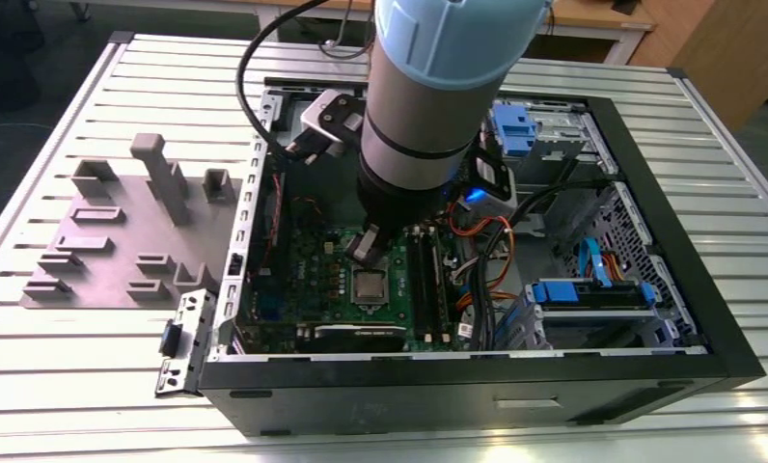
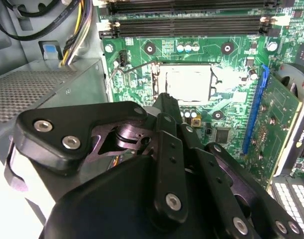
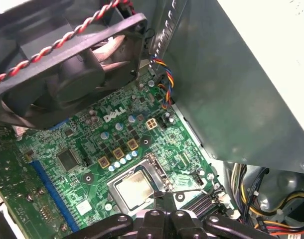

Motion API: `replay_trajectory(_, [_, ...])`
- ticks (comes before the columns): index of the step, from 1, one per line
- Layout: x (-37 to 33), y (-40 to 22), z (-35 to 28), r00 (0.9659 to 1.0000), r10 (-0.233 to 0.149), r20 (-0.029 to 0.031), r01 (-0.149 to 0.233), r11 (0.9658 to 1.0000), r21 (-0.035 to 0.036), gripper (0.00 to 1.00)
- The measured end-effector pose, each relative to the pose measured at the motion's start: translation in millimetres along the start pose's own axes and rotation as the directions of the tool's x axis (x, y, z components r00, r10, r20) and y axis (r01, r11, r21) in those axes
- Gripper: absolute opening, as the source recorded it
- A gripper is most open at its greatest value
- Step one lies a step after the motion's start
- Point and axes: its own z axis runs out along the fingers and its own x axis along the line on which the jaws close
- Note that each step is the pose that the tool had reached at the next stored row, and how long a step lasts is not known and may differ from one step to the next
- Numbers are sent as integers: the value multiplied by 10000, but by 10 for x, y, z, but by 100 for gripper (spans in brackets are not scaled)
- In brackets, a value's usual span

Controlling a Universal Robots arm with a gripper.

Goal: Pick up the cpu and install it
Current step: 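Install the first cpu locking lever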

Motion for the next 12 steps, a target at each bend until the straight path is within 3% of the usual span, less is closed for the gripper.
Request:
replay_trajectory(6, [-137,-92,11,10000,1,-1,-1,10000,-1,10])
replay_trajectory(12, [-236,-118,22,10000,1,-2,-1,10000,0,10])
